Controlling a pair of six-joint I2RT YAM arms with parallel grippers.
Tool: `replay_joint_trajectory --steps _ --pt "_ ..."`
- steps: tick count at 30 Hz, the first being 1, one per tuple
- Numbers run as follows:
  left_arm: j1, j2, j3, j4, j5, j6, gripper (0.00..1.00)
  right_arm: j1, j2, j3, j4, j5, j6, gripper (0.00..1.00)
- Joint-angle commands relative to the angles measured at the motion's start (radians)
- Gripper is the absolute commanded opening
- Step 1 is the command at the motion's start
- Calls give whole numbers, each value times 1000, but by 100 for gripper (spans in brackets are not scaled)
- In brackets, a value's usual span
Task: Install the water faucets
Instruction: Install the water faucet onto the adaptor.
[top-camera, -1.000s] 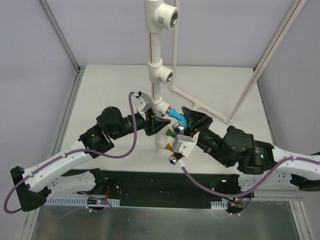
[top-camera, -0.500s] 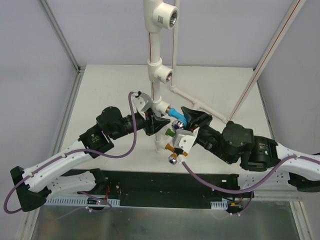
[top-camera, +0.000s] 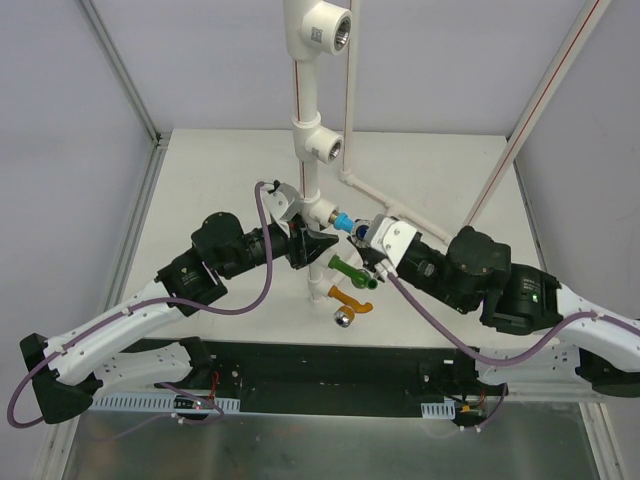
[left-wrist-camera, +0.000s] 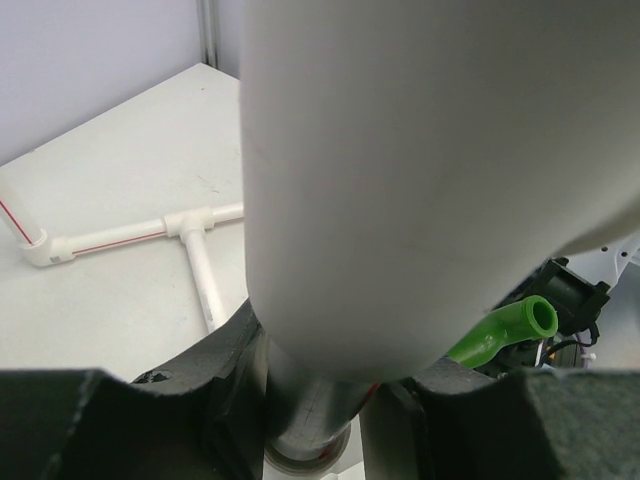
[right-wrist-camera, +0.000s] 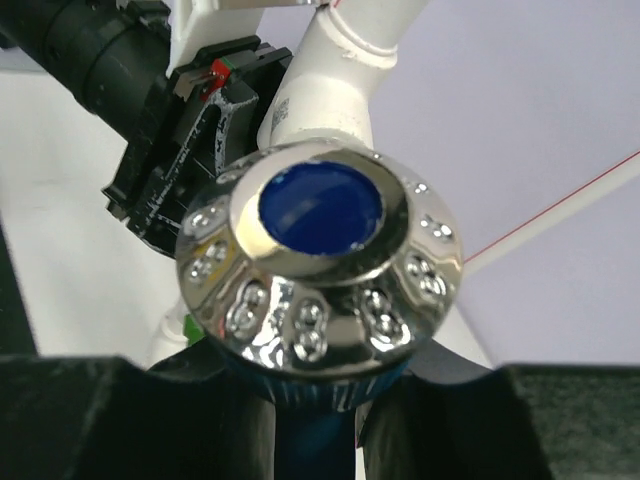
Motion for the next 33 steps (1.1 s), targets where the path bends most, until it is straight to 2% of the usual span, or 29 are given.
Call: replay_joint_trajectory --steps 1,9,17,33 --pt "-35 25 40 -40 133 -218 0 -68 58 -60 45 -159 304 0" --pt "-41 43 47 -40 135 -214 0 -111 22 -146 157 -265 638 0" --pt "-47 46 48 -40 122 -208 0 -118 -3 -223 272 -276 999 0" --pt "-50 54 51 -40 119 -206 0 -120 -21 -287 358 -245 1393 0"
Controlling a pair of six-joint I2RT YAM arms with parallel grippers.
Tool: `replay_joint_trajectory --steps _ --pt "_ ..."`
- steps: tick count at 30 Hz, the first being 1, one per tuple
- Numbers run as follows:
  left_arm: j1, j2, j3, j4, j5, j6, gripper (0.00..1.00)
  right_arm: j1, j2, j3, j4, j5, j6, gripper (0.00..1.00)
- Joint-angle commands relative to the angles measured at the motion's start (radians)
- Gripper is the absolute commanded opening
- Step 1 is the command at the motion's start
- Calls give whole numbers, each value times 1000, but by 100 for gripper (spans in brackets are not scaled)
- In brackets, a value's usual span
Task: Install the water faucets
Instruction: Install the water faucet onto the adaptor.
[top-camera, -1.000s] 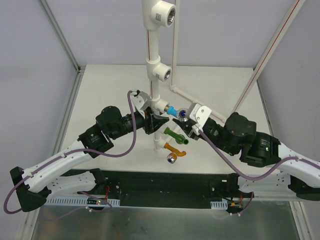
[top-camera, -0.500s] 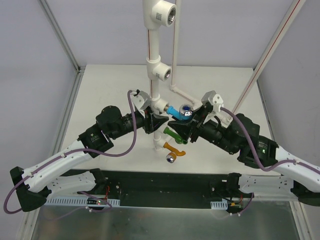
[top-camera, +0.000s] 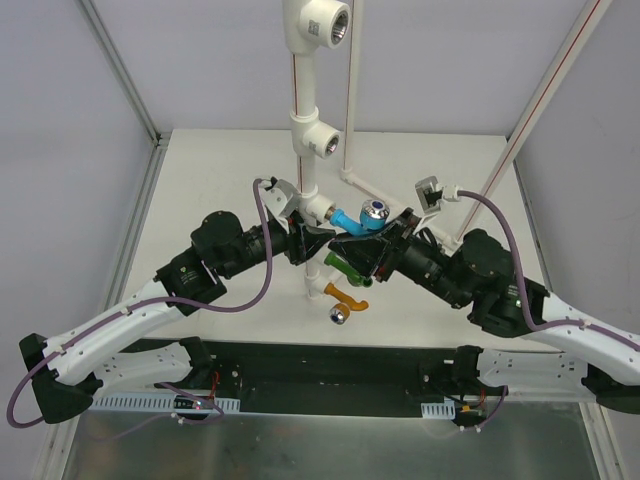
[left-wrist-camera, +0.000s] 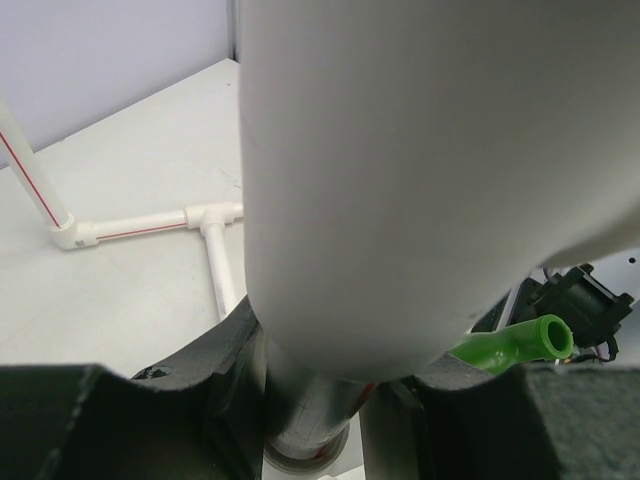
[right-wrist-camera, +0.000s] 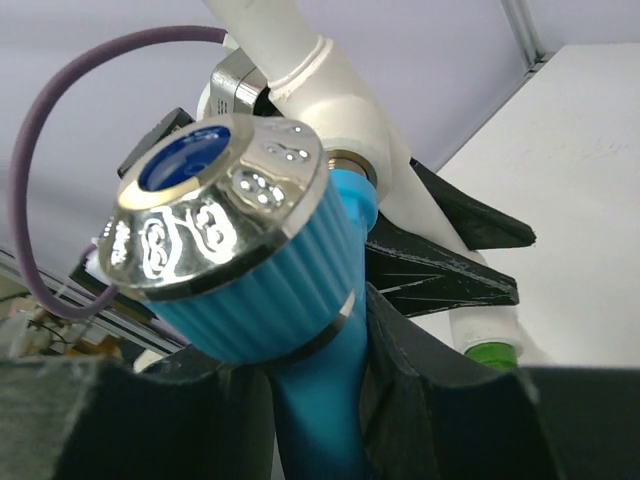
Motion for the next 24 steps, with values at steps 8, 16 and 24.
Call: replay_joint_trajectory --steps 8,16,24 --pt "-50 44 32 -22 160 -202 0 5 51 -101 101 -32 468 0" --pt "-49 46 20 -9 155 -207 0 -1 -2 -147 126 27 716 0" --pt "-50 50 18 1 157 -211 0 -18 -14 -211 176 -7 1015 0"
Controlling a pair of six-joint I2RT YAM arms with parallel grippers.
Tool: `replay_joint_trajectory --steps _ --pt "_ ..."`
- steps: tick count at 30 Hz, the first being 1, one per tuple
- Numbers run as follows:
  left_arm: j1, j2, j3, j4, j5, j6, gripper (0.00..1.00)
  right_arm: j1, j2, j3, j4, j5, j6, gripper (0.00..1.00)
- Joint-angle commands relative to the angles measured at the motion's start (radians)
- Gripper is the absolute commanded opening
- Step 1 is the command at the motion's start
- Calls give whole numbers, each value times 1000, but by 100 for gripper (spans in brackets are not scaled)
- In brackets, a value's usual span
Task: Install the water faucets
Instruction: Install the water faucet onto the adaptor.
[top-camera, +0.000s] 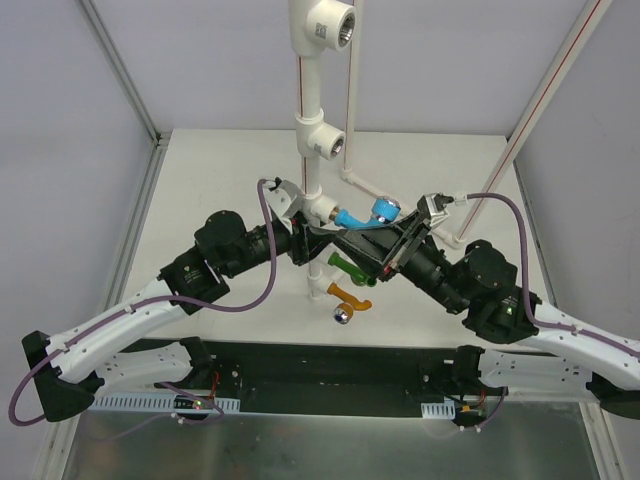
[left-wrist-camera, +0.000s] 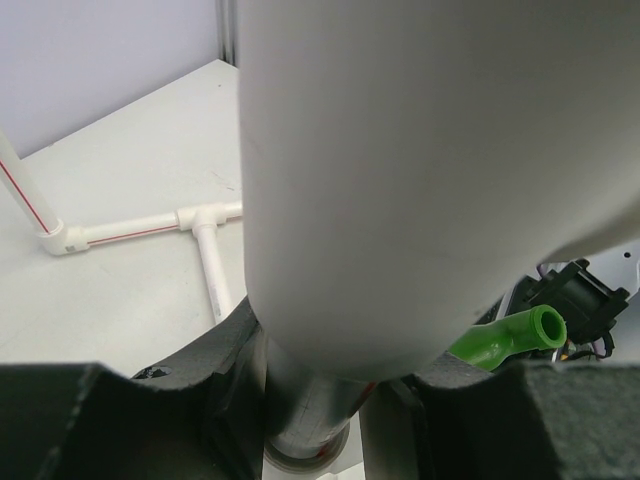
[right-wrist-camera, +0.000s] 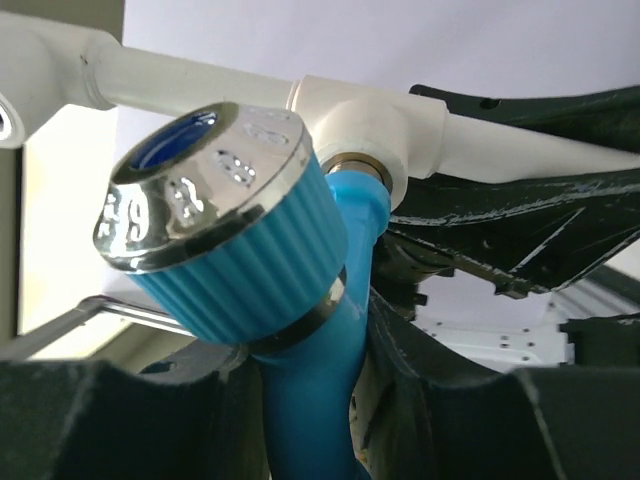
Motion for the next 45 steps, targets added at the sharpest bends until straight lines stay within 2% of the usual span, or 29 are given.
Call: replay_joint_trajectory --steps 1,8,13,18,22,31,40,41,45 --pt "-47 34 18 -16 141 -216 0 -6 54 -54 -27 -48 295 0" --pt "-47 22 9 -16 127 -216 0 -12 53 -54 -36 -85 353 1" --pt "-47 19 3 -13 121 -218 0 -12 24 -62 -61 -85 304 41" --pt "-47 14 0 -9 117 -221 0 -10 -5 -74 -84 -79 246 62" --pt "-47 13 -5 -4 112 -221 0 -12 -30 -79 -102 -72 208 71" --pt "-48 1 -14 0 97 -221 0 -12 -149 -54 -211 3 -2 81" --pt "-48 -5 -20 0 77 -215 0 -10 -300 -49 -292 21 -179 84" --pt "-47 -5 -20 -1 77 -215 0 -10 -324 -49 -311 24 -215 84" --pt "-47 -2 -17 -9 77 -213 0 -10 -409 -5 -422 4 -536 83"
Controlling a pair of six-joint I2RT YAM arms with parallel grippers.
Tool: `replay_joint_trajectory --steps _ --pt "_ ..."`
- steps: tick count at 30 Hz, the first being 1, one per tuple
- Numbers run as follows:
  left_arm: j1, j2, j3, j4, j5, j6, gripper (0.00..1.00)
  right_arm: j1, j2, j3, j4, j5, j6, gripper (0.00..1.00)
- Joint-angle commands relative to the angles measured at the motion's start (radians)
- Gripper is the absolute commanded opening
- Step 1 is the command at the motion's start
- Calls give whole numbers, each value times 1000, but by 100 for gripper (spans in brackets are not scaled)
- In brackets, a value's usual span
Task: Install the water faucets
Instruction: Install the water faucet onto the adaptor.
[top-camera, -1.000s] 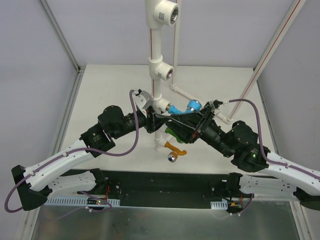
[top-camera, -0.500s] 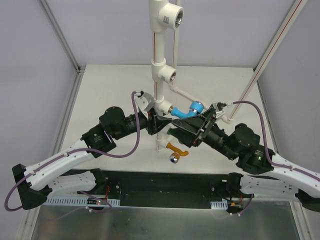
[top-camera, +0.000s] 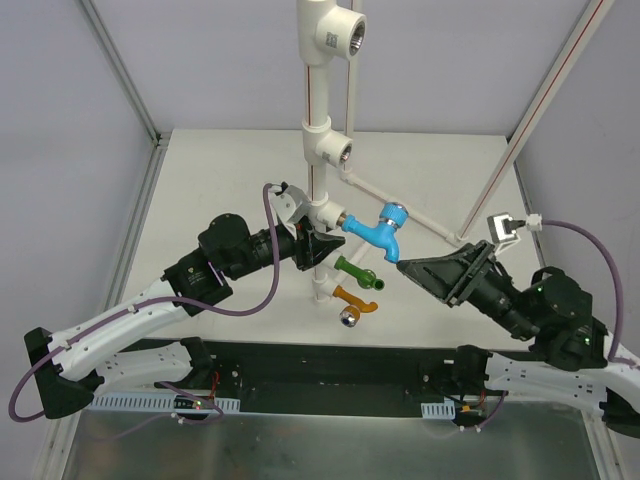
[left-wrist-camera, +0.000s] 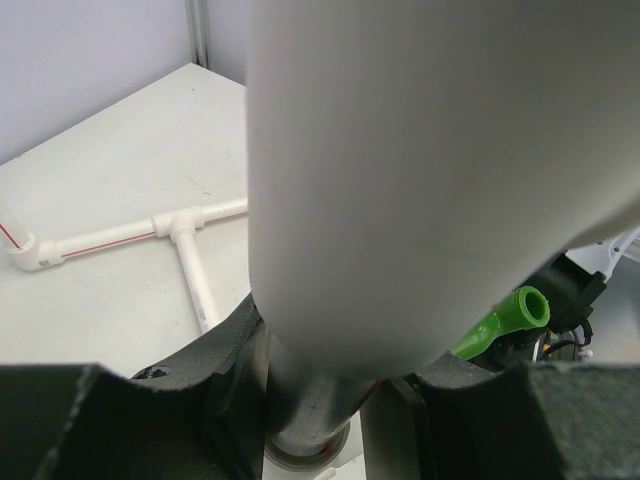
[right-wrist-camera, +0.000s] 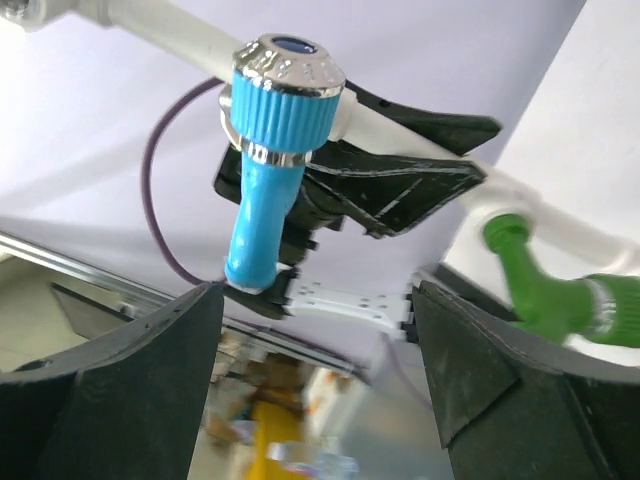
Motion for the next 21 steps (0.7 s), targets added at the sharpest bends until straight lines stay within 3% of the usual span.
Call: replay_joint_trajectory --steps 1,4,9,15,19,21 --pt "-21 -4 -10 -39 57 -215 0 2 -86 78 -160 14 -424 83" --pt "-20 -2 -10 -45 62 -216 0 2 -95 159 -296 121 -693 82" --pt "-20 0 -12 -43 66 -224 0 2 -85 143 -221 156 -1320 81" --pt "-20 -14 -12 -55 63 -224 0 2 -79 53 -126 -84 -1998 83" --pt "-20 -16 -4 -62 66 -223 0 2 -77 17 41 -222 -2255 83" --pt "-20 -16 -4 -63 63 -223 0 0 -50 43 46 -265 -2332 83"
